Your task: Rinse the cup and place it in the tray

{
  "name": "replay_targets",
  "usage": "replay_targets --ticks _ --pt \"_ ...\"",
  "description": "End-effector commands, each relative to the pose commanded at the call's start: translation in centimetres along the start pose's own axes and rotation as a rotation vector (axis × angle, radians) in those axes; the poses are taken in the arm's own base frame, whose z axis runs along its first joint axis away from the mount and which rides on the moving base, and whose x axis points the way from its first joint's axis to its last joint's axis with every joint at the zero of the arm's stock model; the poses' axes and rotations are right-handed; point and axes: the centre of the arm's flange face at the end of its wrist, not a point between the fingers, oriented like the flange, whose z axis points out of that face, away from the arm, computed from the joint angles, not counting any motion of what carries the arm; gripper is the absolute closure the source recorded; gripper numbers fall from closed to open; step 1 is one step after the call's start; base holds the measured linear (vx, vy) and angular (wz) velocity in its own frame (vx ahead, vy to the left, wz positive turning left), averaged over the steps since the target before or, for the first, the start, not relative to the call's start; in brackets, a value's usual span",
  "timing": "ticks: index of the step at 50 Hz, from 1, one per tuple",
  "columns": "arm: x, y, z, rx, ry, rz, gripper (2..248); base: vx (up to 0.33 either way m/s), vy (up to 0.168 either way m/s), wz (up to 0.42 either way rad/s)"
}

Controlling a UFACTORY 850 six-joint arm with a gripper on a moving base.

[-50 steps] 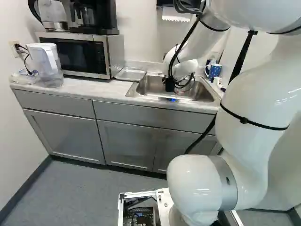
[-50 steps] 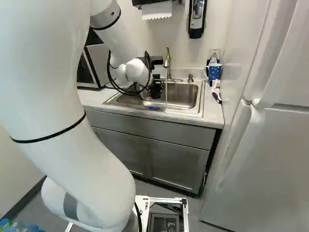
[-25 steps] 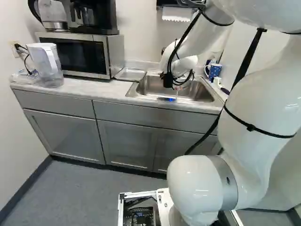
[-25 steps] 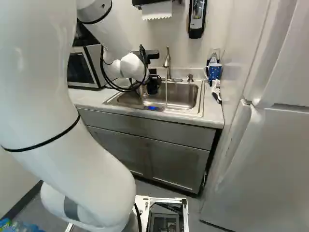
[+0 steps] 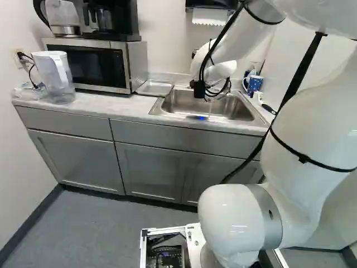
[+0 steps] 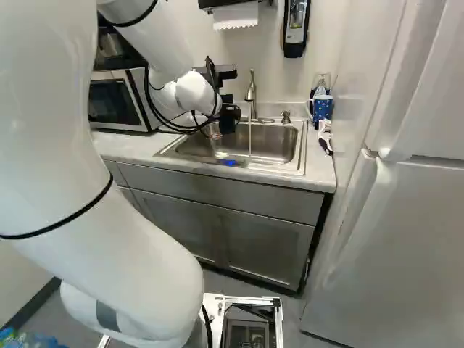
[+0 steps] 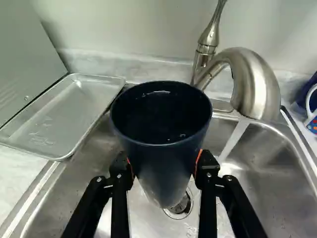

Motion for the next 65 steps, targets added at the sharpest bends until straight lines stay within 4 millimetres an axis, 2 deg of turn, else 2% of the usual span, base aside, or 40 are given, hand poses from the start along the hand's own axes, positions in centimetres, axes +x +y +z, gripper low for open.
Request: replay_targets --ticks 31,65 --pt "4.0 -1.8 0.3 0.032 0.045 -0.018 125 0.0 0.0 0.0" --pt "6.5 -3.3 -1.0 0.055 -0.008 -0.034 125 0.0 0.0 0.0"
